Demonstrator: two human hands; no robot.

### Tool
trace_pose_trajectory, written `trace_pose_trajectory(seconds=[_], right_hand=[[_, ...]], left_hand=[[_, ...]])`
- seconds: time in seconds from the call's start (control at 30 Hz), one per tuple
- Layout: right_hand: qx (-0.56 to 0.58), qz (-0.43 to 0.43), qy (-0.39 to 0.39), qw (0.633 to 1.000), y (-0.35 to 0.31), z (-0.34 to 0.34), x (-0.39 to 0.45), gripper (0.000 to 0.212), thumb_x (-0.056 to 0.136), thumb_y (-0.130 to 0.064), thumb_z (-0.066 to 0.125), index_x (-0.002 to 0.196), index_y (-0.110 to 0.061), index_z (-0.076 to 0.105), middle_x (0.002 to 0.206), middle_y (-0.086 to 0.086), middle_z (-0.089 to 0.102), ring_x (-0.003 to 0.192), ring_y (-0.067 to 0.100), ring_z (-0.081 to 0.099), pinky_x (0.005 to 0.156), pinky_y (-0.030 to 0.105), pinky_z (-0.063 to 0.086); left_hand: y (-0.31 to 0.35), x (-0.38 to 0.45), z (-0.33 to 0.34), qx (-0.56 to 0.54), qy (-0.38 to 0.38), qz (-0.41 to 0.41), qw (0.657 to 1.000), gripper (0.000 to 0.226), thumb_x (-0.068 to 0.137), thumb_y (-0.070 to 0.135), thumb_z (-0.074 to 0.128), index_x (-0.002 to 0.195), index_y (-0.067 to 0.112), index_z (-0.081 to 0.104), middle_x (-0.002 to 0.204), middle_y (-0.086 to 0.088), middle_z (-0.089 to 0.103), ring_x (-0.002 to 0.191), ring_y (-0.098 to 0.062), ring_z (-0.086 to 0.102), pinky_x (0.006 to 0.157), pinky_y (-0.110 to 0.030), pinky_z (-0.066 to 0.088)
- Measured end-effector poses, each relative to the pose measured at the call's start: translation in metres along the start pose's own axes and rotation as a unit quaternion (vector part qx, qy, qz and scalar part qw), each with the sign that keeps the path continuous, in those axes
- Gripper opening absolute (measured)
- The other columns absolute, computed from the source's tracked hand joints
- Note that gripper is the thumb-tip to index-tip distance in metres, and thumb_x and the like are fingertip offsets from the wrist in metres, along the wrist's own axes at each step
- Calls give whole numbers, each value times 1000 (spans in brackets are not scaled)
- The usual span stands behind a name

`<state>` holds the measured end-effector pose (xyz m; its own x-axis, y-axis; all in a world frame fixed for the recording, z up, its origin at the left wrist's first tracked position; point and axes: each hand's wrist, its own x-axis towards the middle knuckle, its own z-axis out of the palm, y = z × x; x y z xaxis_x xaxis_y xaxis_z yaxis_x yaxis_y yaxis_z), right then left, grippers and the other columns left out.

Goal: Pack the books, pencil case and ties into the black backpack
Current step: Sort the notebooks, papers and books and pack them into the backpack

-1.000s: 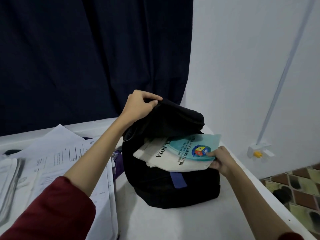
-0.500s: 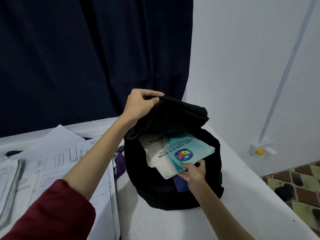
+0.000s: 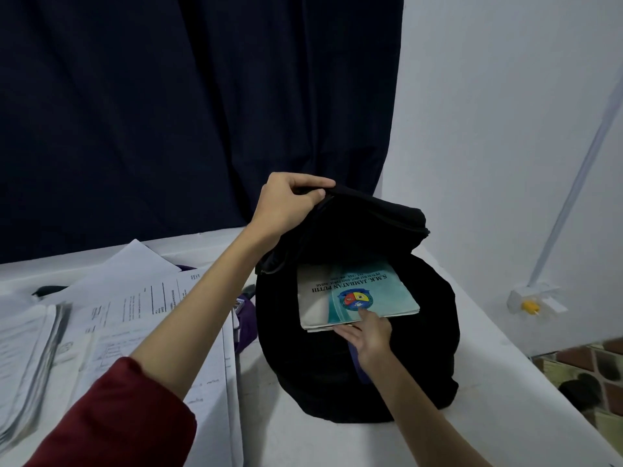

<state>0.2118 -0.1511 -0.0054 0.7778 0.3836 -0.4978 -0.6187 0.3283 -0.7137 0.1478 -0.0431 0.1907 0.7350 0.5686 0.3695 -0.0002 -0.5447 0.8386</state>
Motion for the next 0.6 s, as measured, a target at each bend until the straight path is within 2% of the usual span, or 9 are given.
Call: trace_pose_trajectory(seconds=[0.13,0.23,0.33,0.4,0.47,0.53,0.6], right_hand=[[-81,-27,13,996,-6,-6,3,24,93,11,36,114,1,41,84,27,59,63,32,65,50,30,58],[-211,-47,6,976,-12,-7,5,4,97,3,39,94,3,43,62,23,62,42,22,61,38,24,50],[-357,-83,14,930,-19,-17,14,26,97,-11,51,74,2,51,47,12,59,27,12,49,31,17,35],[-422,-143,50,894,-25,-27,15,26,94,-19,58,74,-3,56,56,10,64,38,13,56,39,19,41],[-470,-233,115,843,-31,-37,14,15,90,-21,64,88,-6,59,83,10,66,73,23,65,62,25,49],[-542,-307,138,771,-34,-47,18,29,85,-21,68,111,-9,60,115,12,57,108,28,51,81,32,43],[-629,-309,114,704,-33,-51,25,49,85,-27,69,129,-15,53,136,10,41,123,28,36,95,38,39]], left_hand=[[-3,1,2,-7,-2,-2,1000,27,88,12,65,84,38,73,98,4,72,98,-11,66,94,-33,52],[-4,3,5,-6,-5,-1,1000,29,87,12,65,81,40,72,97,3,72,97,-12,66,93,-34,53],[-6,5,8,-5,-1,-1,1000,29,87,12,65,82,40,72,97,2,72,96,-12,67,92,-34,53],[-8,4,9,-5,2,-5,1000,29,87,13,65,82,40,72,97,2,72,96,-13,67,92,-34,53],[-10,4,8,-6,5,-8,1000,28,87,13,65,81,39,73,97,1,72,95,-14,67,92,-35,53],[-10,3,7,-9,8,-11,1000,28,87,13,65,81,39,73,95,2,72,94,-13,67,92,-34,53],[-10,2,6,-9,10,-12,1000,28,87,13,65,81,39,73,95,2,72,94,-13,67,92,-34,53]])
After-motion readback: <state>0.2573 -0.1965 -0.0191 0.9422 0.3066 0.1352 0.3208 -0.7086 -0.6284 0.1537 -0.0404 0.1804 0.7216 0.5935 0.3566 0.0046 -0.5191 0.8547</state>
